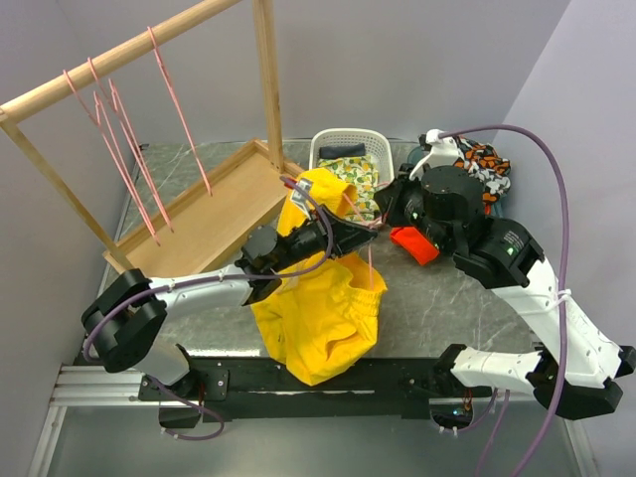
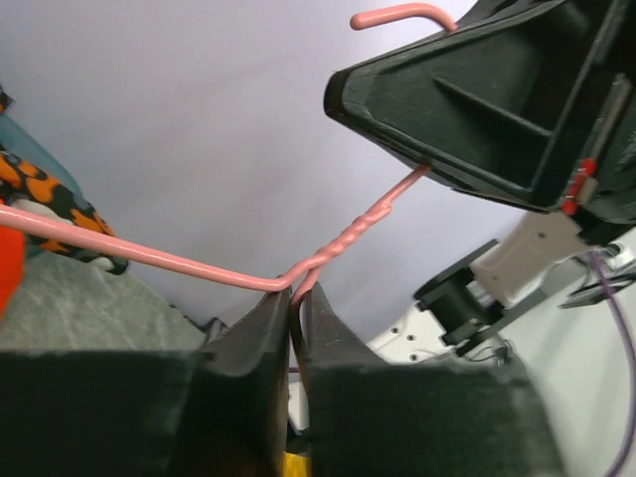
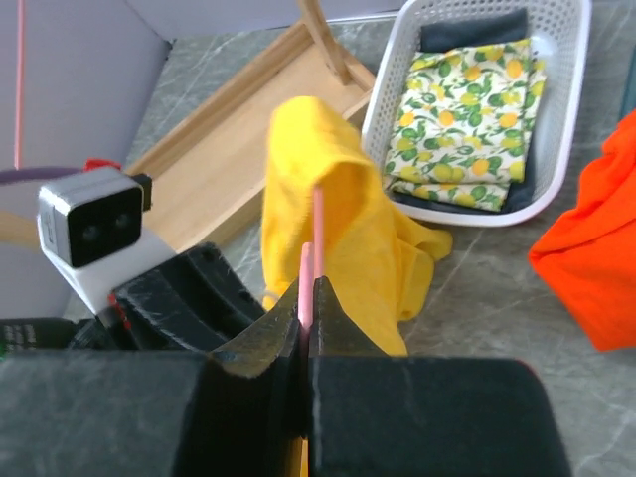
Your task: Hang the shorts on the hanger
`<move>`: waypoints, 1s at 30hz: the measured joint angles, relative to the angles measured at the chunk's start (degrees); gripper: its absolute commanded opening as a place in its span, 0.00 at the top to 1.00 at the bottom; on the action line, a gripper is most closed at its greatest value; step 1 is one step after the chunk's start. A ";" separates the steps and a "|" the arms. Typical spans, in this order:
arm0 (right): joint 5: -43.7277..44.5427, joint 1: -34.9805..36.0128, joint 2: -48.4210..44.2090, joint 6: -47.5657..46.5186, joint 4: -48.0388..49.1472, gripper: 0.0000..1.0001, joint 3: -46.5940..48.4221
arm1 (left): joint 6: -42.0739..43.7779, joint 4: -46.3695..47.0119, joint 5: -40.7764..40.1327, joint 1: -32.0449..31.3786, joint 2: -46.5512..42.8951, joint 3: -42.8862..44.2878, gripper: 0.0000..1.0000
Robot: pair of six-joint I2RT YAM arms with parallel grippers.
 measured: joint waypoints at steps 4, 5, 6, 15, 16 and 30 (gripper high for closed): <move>0.94 0.26 -0.07 -2.51 -0.13 1.00 0.42 | 1.97 -7.54 -0.74 -0.13 -1.11 3.02 0.37; 1.14 0.26 -0.07 -3.17 -0.22 1.00 0.42 | 2.47 -9.66 -1.27 -0.13 -1.97 3.28 0.31; 1.18 0.26 -0.07 -3.89 -0.20 1.00 0.42 | 2.99 -12.02 -1.66 -0.13 -2.93 3.61 0.29; 0.57 0.63 0.04 -7.50 1.11 1.00 0.39 | 5.75 -40.61 -6.80 -0.35 -13.79 10.64 0.35; 0.48 0.68 0.20 -7.76 1.38 1.00 0.39 | 5.75 -44.02 -8.04 -0.66 -15.41 10.69 0.36; 0.74 2.64 5.77 -8.74 1.97 1.00 4.04 | 0.50 -70.77 -27.34 -18.69 -21.81 9.29 0.31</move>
